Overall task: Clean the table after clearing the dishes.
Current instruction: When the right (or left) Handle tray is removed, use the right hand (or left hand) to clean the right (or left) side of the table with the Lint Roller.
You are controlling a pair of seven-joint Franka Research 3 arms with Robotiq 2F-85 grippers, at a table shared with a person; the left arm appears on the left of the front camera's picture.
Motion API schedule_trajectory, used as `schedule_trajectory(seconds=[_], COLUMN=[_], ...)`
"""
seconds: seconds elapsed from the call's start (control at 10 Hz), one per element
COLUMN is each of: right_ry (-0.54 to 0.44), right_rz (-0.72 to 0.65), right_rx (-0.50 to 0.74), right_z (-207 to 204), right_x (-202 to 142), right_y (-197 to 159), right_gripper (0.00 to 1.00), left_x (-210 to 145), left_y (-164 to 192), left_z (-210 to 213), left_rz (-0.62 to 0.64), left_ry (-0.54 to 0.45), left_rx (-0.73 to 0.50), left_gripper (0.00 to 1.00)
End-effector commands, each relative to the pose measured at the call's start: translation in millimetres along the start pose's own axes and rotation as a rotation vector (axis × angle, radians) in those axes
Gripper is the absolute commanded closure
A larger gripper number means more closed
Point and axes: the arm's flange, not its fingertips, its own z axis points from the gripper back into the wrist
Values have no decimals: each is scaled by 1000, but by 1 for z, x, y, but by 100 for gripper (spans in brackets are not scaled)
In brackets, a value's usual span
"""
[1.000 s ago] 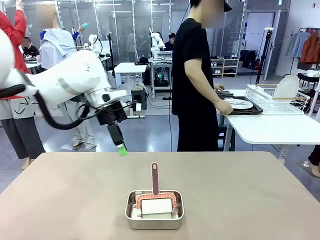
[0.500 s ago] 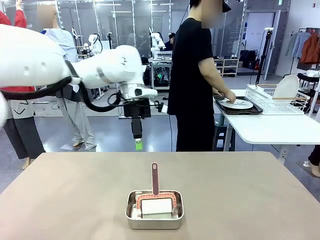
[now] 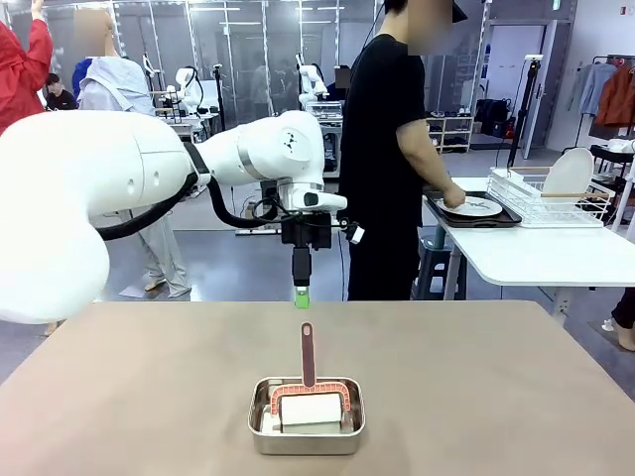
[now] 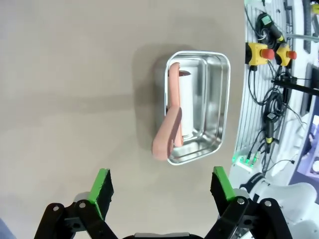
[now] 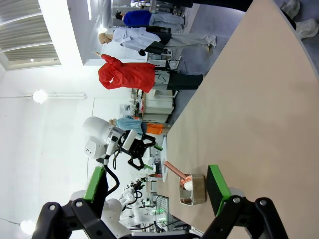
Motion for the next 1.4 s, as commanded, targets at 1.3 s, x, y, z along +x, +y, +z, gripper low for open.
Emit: schedule_trajectory(seconds=[1.3], right_ry=[14], right_rz=[7], right_rx=[-2], right_z=[4], right_x=[-1], right_y=[3], right_gripper=[0], left_x=[-11], left_y=[-9], left_z=[-91], left_rz=[-21], left_ry=[-39], left_rx=[-106], left_gripper=[0])
